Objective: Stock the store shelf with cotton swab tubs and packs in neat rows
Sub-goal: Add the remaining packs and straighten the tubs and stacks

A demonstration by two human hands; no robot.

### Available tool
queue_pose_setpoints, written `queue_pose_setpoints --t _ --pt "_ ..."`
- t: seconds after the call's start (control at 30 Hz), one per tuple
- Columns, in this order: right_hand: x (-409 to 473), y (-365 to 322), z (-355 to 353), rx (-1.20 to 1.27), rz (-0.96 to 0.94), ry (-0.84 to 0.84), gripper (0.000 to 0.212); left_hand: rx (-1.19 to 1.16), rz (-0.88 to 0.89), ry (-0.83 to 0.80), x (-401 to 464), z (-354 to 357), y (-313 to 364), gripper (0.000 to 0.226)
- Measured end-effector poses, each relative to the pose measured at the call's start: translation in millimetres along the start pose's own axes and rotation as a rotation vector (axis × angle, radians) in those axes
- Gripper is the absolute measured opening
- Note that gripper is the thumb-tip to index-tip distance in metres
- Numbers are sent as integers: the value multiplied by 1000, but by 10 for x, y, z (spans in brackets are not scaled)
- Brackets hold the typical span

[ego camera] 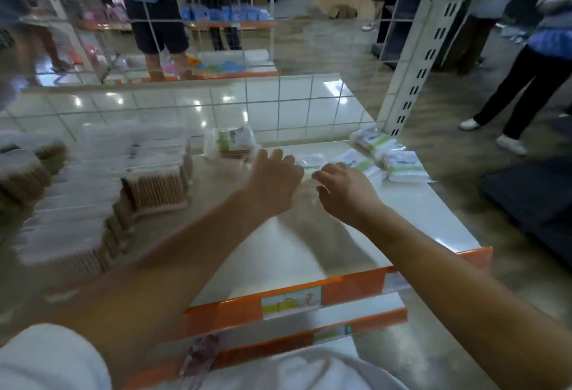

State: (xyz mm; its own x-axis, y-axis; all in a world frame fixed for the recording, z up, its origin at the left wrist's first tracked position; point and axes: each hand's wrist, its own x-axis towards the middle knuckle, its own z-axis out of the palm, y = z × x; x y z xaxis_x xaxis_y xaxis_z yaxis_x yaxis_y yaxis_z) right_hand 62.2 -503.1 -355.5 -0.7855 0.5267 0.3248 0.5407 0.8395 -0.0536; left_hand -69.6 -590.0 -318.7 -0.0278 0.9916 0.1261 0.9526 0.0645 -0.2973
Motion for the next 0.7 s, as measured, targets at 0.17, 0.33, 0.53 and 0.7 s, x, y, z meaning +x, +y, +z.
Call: queue_pose_setpoints --t 0.17,0.33,0.53,0.7 --pt "-161 420 -33 27 -38 73 25 -80 37 21 267 -4 328 32" --pt "-233 749 -75 40 32 99 13 -72 41 -32 524 20 569 32" --pt "-270 1152 -132 1 214 86 18 -35 114 -22 818 -36 764 32" --pt "-155 1457 -138 -1 416 50 23 -56 156 -12 1055 -65 869 29"
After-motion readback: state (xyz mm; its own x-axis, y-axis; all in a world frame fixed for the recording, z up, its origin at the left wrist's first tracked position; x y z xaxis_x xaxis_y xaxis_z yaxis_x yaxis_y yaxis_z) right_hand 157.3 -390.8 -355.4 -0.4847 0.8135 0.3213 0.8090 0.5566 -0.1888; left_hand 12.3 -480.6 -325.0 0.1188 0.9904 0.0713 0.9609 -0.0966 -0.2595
